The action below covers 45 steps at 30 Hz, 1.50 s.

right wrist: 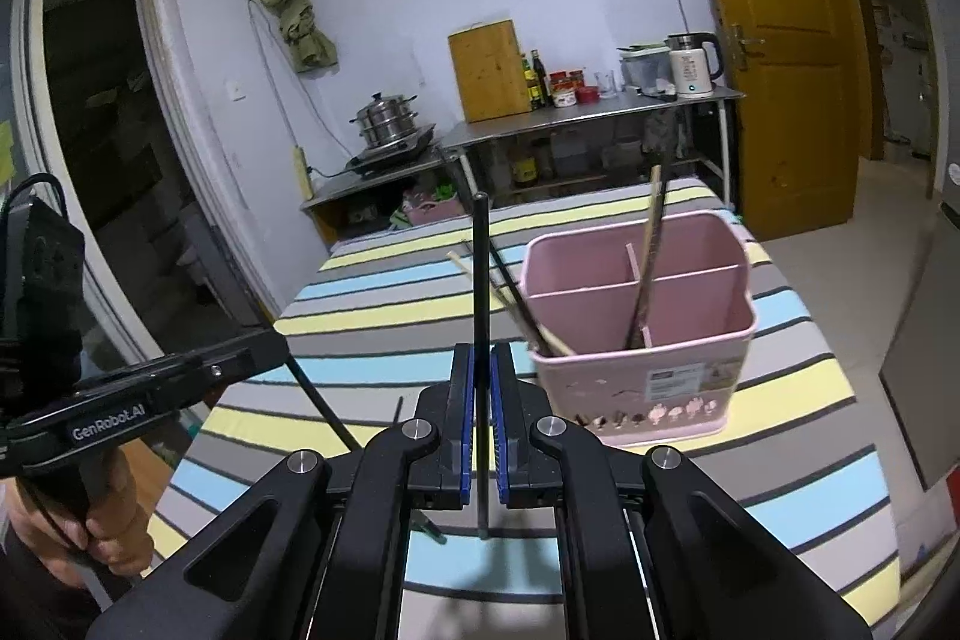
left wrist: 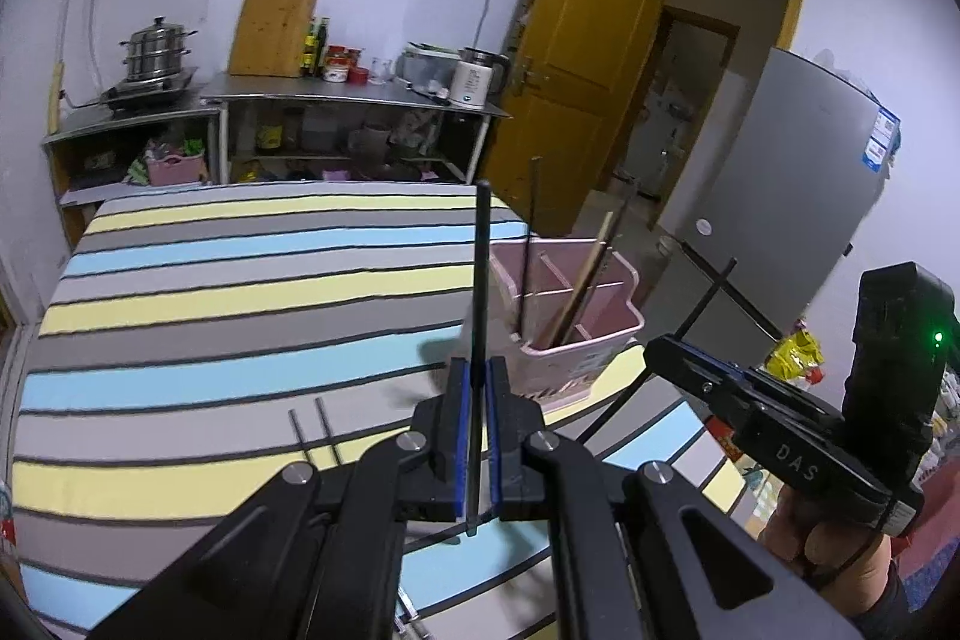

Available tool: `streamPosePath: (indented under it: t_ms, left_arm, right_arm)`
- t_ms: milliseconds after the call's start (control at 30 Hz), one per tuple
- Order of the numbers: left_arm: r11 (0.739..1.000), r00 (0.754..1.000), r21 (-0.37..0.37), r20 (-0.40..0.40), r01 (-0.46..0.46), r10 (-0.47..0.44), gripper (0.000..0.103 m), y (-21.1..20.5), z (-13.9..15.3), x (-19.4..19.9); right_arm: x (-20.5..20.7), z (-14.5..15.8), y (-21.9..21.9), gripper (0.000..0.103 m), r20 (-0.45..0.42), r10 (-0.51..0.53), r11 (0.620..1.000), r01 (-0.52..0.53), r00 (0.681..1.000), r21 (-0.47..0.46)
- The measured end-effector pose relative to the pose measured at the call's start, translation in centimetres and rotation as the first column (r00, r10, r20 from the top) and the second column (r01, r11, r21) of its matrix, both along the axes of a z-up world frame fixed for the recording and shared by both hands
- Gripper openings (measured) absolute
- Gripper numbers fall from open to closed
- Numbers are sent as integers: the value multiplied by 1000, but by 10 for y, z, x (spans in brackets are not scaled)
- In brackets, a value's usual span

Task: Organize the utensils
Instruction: 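Lift the black chopsticks in both grippers over the pink holder, then lower the black chopsticks into the pink holder and open both grippers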

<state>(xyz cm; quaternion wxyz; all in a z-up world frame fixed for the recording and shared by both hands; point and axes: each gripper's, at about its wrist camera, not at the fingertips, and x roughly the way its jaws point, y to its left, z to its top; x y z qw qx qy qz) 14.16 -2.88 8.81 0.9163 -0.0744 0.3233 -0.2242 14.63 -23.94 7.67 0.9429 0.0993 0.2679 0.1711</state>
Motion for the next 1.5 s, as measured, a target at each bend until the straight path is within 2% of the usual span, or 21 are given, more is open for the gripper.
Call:
streamPosePath:
  t_ms: [333, 600, 767, 1000, 1200, 1500]
  left_arm:
    - [997, 996, -27, 48, 73, -72, 5, -36, 36, 20]
    - [995, 991, -64, 113, 78, -71, 5, -49, 73, 41]
    - [996, 988, -60, 144, 68, -58, 5, -57, 81, 50]
    - [998, 991, -38, 127, 46, -41, 5, -67, 61, 63]
    - [999, 996, -26, 77, 40, -38, 5, -70, 39, 69]
    - [998, 998, 5, 11, 58, -58, 6, -75, 8, 71]
  right_arm:
    - [8, 36, -25, 5, 72, -63, 998, 64, 995, -6]
    - [15, 78, -44, 5, 169, -109, 994, 109, 980, 6]
    - [23, 93, -47, 5, 209, -119, 993, 121, 971, 7]
    - [41, 72, -48, 5, 170, -135, 991, 136, 976, 5]
    - [50, 50, -48, 5, 126, -134, 991, 136, 983, -10]
    - [63, 9, -45, 6, 5, -113, 993, 113, 994, -29]
